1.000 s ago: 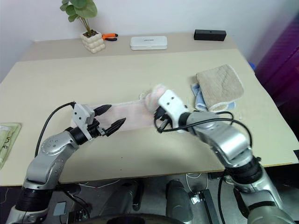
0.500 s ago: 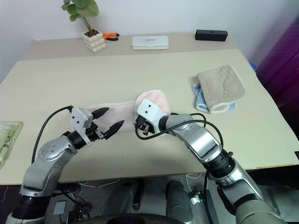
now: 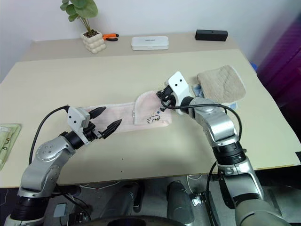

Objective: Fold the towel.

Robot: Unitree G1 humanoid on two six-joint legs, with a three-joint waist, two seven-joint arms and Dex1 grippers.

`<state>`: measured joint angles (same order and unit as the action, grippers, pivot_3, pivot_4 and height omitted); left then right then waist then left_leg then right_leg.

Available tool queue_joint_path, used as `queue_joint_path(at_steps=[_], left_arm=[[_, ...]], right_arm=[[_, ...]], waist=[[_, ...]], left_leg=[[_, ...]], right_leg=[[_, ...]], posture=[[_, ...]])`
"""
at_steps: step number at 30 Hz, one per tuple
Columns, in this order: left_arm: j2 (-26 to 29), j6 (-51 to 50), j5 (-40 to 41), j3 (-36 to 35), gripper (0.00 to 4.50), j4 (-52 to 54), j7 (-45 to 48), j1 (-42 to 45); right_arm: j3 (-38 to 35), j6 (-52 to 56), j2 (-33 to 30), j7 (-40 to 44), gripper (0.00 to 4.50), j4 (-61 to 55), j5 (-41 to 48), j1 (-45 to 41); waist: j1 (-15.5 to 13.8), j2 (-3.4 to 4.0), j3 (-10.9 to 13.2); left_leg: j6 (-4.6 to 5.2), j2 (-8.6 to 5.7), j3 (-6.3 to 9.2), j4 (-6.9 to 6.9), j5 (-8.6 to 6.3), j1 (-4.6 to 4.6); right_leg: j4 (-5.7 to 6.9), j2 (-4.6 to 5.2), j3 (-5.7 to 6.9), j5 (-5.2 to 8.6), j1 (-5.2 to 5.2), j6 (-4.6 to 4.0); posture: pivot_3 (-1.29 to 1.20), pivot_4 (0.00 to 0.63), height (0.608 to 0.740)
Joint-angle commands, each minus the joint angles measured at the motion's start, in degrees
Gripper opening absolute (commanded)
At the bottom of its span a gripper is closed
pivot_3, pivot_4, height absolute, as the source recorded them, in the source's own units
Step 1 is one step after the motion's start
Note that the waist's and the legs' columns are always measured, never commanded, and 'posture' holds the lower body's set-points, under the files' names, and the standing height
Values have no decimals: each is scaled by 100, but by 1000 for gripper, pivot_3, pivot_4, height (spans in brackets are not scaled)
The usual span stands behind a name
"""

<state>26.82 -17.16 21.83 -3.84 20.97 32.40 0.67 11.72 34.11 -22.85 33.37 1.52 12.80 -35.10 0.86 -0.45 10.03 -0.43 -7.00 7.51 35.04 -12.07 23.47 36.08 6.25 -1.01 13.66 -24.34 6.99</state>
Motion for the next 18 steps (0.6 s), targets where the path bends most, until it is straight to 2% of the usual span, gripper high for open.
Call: queue_joint_path(at_steps=[1,6,10,12,15,18], left_arm=[[-21,76,9,-242,4300,148,-122,-9],[-46,35,49,-440,4300,367,-307,-312],[-108,-21,108,-600,4300,632,-452,-697],[-275,-227,383,-765,4300,914,-643,-992],[-669,-666,1148,-1130,4500,1355,-1044,-1473],[-914,-1013,1733,-1357,4500,1628,-1341,-1781]], right_arm=[[521,-697,266,229,22,563,-419,-74],[922,-1170,456,405,22,945,-802,133],[606,-1254,484,309,22,751,-788,25],[397,-1372,354,417,22,546,-730,-125],[212,-1490,136,826,853,131,-558,-296],[164,-1603,16,1112,2330,-126,-486,-369]], waist=[[-3,1,0],[-1,1,-1],[-8,1,-1],[-13,1,-1],[-5,1,0],[-18,-1,0]], left_leg=[[0,0,0,0,0,0],[0,0,0,3,0,0],[-1,0,0,2,0,-1],[-2,1,2,3,0,-1],[-1,1,-1,3,-1,0],[-1,3,2,3,-1,0]], right_leg=[[2,0,0,0,-1,0],[2,-3,-2,0,0,-1],[4,-5,-4,0,-1,-1],[4,-6,-4,0,-1,-2],[1,-4,-7,0,0,-2],[2,-4,-5,1,0,-1]], posture=[[0,150,740],[0,150,740],[0,150,740],[0,150,740],[0,150,740],[0,150,740]])
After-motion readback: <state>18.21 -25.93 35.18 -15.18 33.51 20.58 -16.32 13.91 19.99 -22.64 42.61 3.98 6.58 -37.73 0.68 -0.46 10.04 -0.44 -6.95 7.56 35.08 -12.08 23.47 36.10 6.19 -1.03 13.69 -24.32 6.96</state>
